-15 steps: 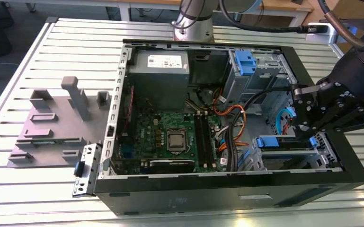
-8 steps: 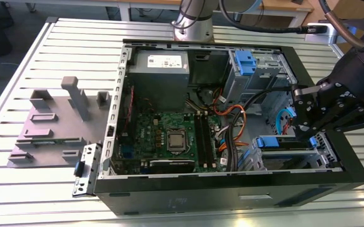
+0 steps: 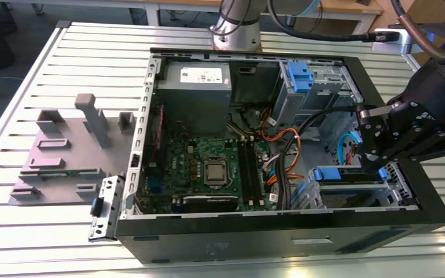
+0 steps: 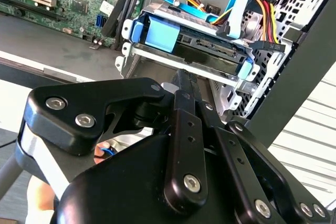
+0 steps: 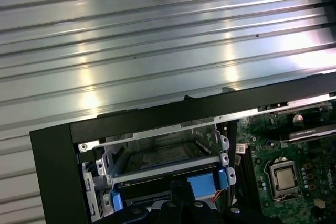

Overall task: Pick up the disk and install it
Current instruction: 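Insert the first disk wire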

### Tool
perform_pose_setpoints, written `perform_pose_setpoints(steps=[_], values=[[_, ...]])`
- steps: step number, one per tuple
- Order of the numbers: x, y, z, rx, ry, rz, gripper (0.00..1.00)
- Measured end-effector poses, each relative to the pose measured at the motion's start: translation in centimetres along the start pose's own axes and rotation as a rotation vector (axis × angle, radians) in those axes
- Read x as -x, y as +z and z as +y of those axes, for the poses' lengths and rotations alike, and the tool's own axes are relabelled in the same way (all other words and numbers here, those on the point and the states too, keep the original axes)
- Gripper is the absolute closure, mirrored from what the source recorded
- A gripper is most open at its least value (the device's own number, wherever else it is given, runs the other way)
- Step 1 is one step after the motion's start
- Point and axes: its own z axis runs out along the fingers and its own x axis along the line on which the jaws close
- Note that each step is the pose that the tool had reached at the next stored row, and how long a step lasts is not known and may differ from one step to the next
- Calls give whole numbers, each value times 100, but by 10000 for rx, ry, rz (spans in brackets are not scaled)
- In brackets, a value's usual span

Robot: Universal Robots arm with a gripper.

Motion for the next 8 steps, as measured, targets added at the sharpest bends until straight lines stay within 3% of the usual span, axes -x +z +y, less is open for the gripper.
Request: perform_pose_setpoints(steps=[8], values=[[0,0,0,14,-193,2,89]])
